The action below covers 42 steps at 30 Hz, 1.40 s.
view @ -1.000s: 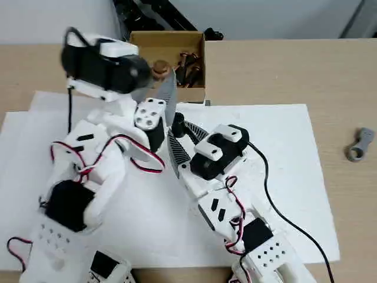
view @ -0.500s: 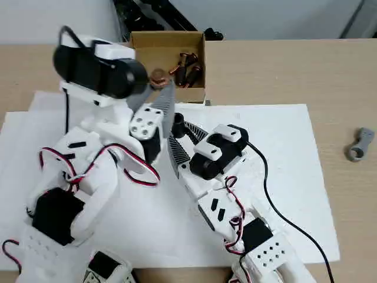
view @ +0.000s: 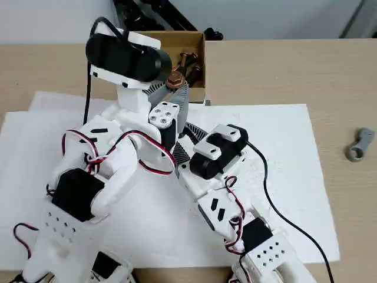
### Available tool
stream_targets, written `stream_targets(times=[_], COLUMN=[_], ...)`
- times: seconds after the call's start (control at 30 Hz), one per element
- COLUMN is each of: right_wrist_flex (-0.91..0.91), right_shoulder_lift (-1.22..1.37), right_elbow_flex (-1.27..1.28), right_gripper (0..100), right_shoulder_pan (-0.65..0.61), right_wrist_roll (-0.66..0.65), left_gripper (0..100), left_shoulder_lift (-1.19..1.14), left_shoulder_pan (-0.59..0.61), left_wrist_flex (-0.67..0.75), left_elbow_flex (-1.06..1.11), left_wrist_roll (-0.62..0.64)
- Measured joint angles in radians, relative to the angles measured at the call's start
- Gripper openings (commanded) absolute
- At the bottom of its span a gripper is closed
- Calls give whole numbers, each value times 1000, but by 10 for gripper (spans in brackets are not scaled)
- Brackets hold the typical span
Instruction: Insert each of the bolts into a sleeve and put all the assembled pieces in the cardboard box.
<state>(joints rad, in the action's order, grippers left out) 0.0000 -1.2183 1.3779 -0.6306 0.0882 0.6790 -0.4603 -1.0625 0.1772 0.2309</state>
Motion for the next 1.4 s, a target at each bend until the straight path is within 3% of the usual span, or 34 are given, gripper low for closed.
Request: stream_targets(times=[1.03, 1.4], right_wrist_flex=[2, 2], right_shoulder_lift=[-2, 2], right_elbow_flex=[-2, 0], right_gripper=[3, 3], right_shoulder_pan=[0, 2], right_wrist_roll=[0, 0], left_gripper=[6, 8], left_shoulder_lift=[-2, 0], left_shoulder_pan=[2, -2], left_wrist_flex=[-35, -35], left_elbow_flex=[0, 107], left_wrist_roll=[-57, -57])
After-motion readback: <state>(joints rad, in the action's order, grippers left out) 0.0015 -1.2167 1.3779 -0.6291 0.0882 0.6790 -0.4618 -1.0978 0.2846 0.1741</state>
